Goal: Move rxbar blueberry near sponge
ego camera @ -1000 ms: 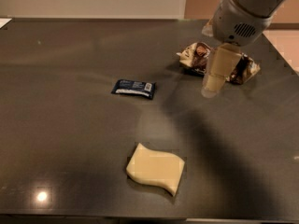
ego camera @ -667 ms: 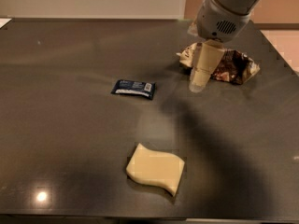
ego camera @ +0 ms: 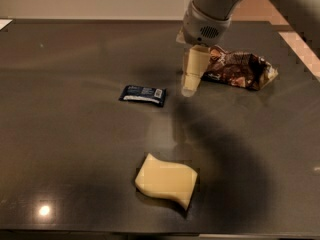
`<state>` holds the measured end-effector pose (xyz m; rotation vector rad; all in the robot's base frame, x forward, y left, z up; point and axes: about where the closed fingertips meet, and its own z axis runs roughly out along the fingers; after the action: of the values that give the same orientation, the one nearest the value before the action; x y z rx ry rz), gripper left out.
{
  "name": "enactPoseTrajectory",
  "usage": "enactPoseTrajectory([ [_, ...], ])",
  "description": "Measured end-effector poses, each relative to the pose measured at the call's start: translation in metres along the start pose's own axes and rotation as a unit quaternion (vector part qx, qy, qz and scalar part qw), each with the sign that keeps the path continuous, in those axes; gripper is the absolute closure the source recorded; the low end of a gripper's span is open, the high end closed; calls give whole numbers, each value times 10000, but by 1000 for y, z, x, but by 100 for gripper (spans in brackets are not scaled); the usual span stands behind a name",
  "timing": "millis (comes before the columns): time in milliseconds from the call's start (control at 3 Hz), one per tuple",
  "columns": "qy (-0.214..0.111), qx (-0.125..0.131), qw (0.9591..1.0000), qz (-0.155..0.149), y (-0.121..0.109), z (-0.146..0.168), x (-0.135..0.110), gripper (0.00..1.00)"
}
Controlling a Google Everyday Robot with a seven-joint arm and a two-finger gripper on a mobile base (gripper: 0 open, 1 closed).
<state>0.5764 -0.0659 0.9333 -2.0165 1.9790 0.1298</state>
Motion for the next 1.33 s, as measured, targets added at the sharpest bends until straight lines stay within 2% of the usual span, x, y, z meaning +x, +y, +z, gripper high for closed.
enactPoseTrajectory([
  [1000,133,-284,9991,-291,-25,60,-31,0],
  [1333,154,-403,9985,-339,-25,77,-39,0],
])
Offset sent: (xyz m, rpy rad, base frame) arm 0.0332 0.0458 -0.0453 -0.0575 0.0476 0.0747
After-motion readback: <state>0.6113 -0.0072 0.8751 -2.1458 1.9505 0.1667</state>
